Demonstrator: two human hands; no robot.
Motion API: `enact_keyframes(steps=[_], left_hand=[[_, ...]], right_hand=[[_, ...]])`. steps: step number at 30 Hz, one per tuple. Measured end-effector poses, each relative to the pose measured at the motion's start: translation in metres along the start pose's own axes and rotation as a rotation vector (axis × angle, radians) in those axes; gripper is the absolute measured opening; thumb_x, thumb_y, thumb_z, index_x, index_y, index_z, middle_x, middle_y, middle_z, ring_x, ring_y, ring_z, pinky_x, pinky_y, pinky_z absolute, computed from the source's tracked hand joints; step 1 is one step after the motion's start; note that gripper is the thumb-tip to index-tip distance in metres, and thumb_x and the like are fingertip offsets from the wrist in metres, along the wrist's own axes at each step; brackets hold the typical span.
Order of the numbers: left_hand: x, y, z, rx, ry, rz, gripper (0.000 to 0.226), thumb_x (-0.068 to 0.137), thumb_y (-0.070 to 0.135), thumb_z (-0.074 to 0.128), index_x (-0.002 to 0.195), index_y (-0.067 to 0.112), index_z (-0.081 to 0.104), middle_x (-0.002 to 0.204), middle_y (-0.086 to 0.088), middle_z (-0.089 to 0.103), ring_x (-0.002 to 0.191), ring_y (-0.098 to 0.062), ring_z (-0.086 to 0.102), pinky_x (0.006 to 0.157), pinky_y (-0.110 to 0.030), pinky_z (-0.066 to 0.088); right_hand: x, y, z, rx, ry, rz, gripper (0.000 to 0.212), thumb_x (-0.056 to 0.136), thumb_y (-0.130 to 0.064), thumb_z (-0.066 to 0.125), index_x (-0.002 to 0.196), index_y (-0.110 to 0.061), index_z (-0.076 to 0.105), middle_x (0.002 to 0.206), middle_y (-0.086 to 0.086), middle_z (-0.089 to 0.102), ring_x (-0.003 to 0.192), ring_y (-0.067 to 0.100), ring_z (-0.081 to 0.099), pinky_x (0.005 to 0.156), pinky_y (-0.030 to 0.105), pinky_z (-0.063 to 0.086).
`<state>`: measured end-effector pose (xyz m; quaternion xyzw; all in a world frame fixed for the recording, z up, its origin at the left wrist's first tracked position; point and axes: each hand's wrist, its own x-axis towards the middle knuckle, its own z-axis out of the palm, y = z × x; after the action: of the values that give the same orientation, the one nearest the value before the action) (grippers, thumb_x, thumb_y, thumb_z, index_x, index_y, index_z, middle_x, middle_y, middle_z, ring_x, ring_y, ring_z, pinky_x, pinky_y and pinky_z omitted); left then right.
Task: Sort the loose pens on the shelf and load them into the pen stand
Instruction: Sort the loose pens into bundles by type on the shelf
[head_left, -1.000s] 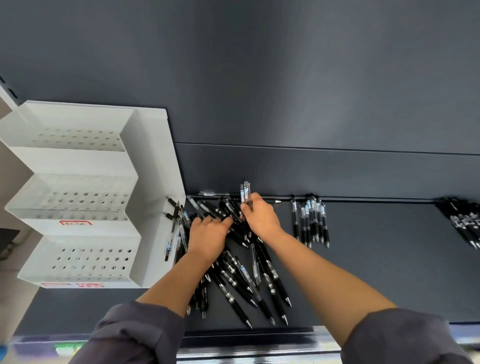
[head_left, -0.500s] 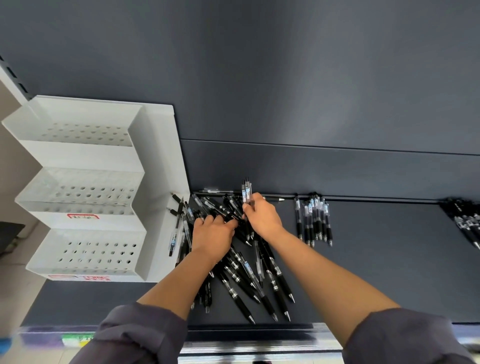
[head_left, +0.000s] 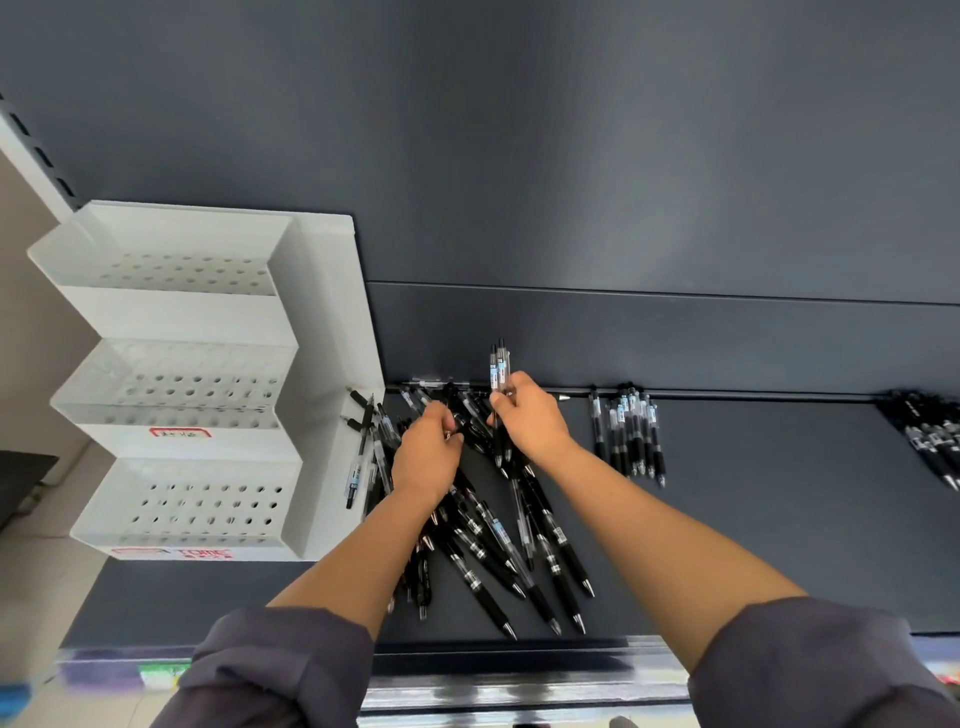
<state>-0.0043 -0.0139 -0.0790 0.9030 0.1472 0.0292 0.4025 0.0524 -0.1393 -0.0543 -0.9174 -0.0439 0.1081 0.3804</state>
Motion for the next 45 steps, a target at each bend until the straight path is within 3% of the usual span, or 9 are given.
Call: enact_keyframes(steps=[4, 12, 16, 19, 23, 30, 36, 40, 45], left_hand=[[0.004, 0.013, 0.006, -0.090, -0.024, 0.071, 0.017, 0.089, 0.010, 0.058, 0.091, 0.016, 0.042, 0.074, 0.001, 0.052, 0.069, -0.017, 0.050, 0.064, -0.029, 0.039], [0.012, 0.062, 0.059, -0.090, -0.198, 0.196, 0.020, 0.088, 0.009, 0.058, 0.092, 0.018, 0.040, 0.071, 0.005, 0.046, 0.070, -0.017, 0.048, 0.061, -0.025, 0.033], [0.017, 0.083, 0.091, -0.025, -0.251, 0.216, 0.021, 0.088, 0.012, 0.059, 0.094, 0.020, 0.040, 0.076, 0.002, 0.049, 0.073, -0.019, 0.050, 0.066, -0.025, 0.035], [0.019, 0.099, 0.113, 0.020, -0.275, 0.192, 0.023, 0.087, 0.015, 0.061, 0.101, 0.016, 0.043, 0.078, -0.001, 0.052, 0.074, -0.021, 0.053, 0.069, -0.028, 0.040], [0.021, 0.113, 0.136, 0.088, -0.322, 0.154, 0.024, 0.086, 0.015, 0.062, 0.097, 0.015, 0.041, 0.085, -0.006, 0.055, 0.076, -0.021, 0.052, 0.069, -0.029, 0.042], [0.016, 0.122, 0.152, 0.219, -0.262, 0.017, 0.025, 0.084, 0.013, 0.057, 0.107, 0.005, 0.050, 0.108, -0.018, 0.057, 0.099, -0.034, 0.057, 0.079, -0.035, 0.044], [0.009, 0.128, 0.156, 0.241, -0.188, -0.105, 0.019, 0.082, 0.016, 0.058, 0.090, -0.001, 0.060, 0.099, -0.020, 0.063, 0.096, -0.036, 0.059, 0.078, -0.036, 0.047], [0.003, 0.127, 0.156, 0.162, -0.153, -0.179, 0.014, 0.087, 0.012, 0.054, 0.087, -0.001, 0.061, 0.098, -0.020, 0.065, 0.096, -0.034, 0.059, 0.080, -0.034, 0.046], [-0.003, 0.123, 0.152, 0.173, -0.134, -0.160, 0.009, 0.091, 0.005, 0.046, 0.085, 0.009, 0.053, 0.099, -0.020, 0.065, 0.094, -0.033, 0.060, 0.079, -0.032, 0.045]], right_hand=[[-0.004, 0.005, -0.009, -0.036, 0.023, 0.032, 0.014, 0.097, -0.029, 0.044, 0.097, -0.016, 0.046, 0.088, 0.004, 0.070, 0.083, 0.024, 0.063, 0.074, 0.038, 0.050], [-0.013, 0.054, -0.068, -0.084, 0.141, 0.172, 0.021, 0.094, -0.031, 0.047, 0.083, -0.013, 0.043, 0.082, 0.008, 0.058, 0.084, 0.033, 0.060, 0.075, 0.043, 0.052], [-0.016, 0.087, -0.097, -0.065, 0.151, 0.252, 0.019, 0.094, -0.032, 0.046, 0.088, -0.014, 0.047, 0.094, 0.012, 0.064, 0.086, 0.034, 0.063, 0.076, 0.043, 0.053], [-0.015, 0.110, -0.113, -0.042, 0.151, 0.273, 0.018, 0.093, -0.032, 0.048, 0.083, -0.018, 0.046, 0.091, 0.010, 0.063, 0.087, 0.032, 0.062, 0.074, 0.040, 0.052], [-0.010, 0.131, -0.129, -0.023, 0.112, 0.277, 0.021, 0.093, -0.034, 0.049, 0.081, -0.017, 0.044, 0.085, 0.007, 0.058, 0.086, 0.031, 0.061, 0.076, 0.047, 0.055], [0.006, 0.156, -0.145, -0.039, 0.035, 0.214, 0.026, 0.092, -0.029, 0.049, 0.070, -0.021, 0.038, 0.083, 0.007, 0.056, 0.086, 0.033, 0.061, 0.074, 0.041, 0.052], [0.016, 0.167, -0.145, 0.033, -0.050, 0.167, 0.021, 0.094, -0.030, 0.049, 0.084, -0.012, 0.048, 0.079, 0.006, 0.058, 0.076, 0.026, 0.061, 0.069, 0.042, 0.056], [0.020, 0.176, -0.145, 0.270, -0.134, 0.238, 0.024, 0.095, -0.028, 0.053, 0.076, -0.017, 0.046, 0.075, 0.000, 0.053, 0.067, 0.011, 0.052, 0.048, 0.023, 0.049], [0.027, 0.183, -0.142, 0.233, -0.120, 0.329, 0.023, 0.093, -0.027, 0.056, 0.076, -0.013, 0.049, 0.092, 0.007, 0.058, 0.070, 0.015, 0.055, 0.054, 0.028, 0.054]])
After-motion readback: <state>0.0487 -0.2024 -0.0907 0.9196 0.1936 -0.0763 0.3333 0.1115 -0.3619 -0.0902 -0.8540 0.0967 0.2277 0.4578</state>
